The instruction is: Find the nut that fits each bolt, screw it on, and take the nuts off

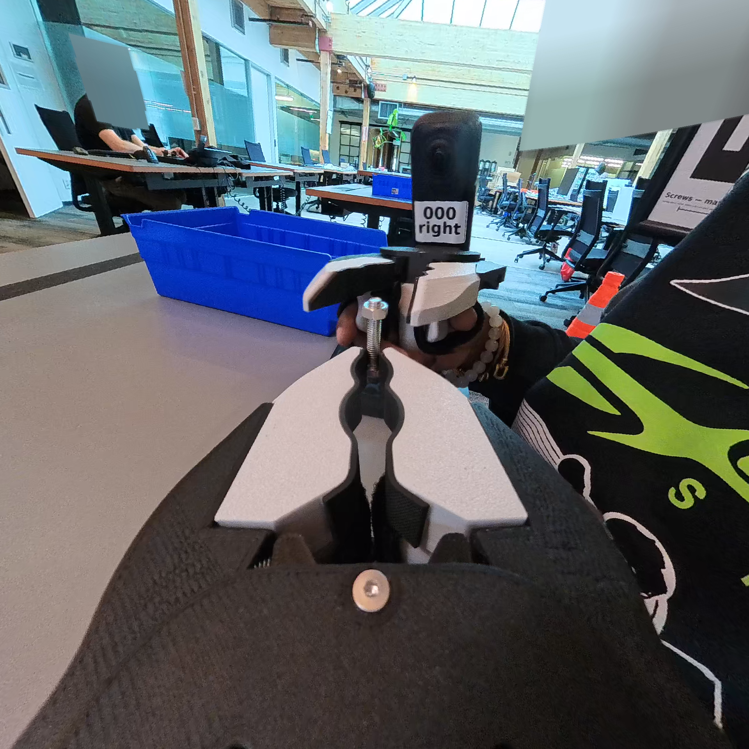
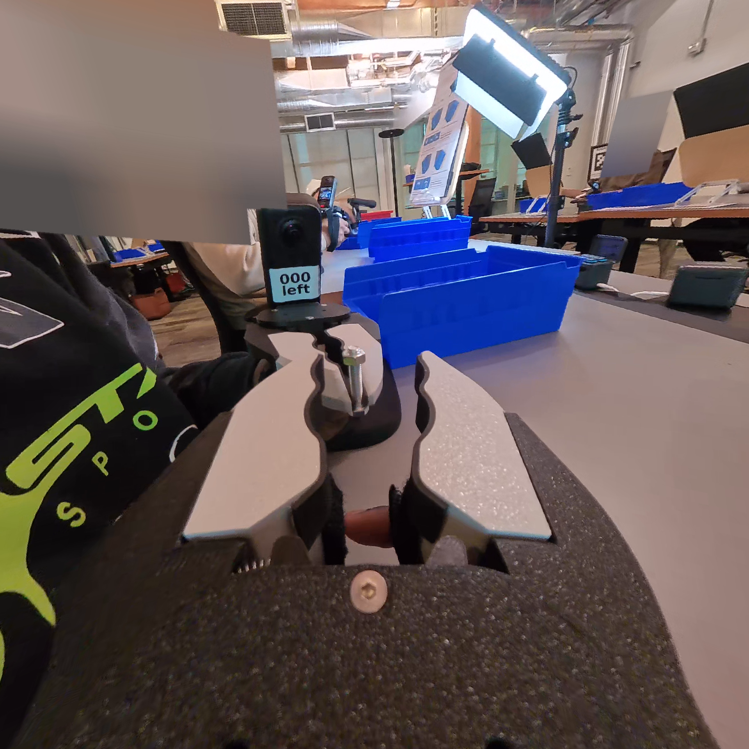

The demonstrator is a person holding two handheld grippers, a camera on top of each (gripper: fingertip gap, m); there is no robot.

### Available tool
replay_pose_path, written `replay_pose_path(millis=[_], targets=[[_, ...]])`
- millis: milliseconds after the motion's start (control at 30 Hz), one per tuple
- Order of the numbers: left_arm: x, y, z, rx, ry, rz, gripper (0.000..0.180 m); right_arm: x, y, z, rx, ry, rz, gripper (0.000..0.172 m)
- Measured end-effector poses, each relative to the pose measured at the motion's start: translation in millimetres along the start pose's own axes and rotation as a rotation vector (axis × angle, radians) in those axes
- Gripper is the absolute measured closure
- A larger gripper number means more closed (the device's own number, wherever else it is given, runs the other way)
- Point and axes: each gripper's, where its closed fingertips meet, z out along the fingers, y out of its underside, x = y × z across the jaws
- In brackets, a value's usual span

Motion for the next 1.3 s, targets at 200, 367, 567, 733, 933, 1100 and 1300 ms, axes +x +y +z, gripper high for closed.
replay_pose_path(millis=[200, 367, 567, 733, 933, 1100, 1300], targets=[[1, 1, 1, -0.012, 0.0, 0.016, 0.175, 3, 0, 10, -0.004, 0.01, 0.013, 0.128], [3, 2, 1, -0.014, 0.004, 0.025, 0.175, 6, 1, 6, -0.006, 0.019, 0.025, 0.127], [3, 1, 1, -0.009, 0.008, 0.02, 0.175, 13, -2, -12, -0.005, 0.052, 0.009, 0.136], [3, 1, 1, -0.011, 0.009, 0.021, 0.175, 21, -8, -26, 0.023, 0.093, -0.002, 0.154], [3, 2, 1, -0.017, 0.004, 0.025, 0.175, 1, -7, -6, 0.018, -0.006, 0.016, 0.134], [4, 2, 1, -0.017, 0.005, 0.031, 0.175, 1, -2, 6, -0.016, -0.007, 0.002, 0.132], [5, 0, 0, -0.004, 0.013, 0.026, 0.175, 24, -4, -21, -0.024, 0.102, -0.023, 0.143]])
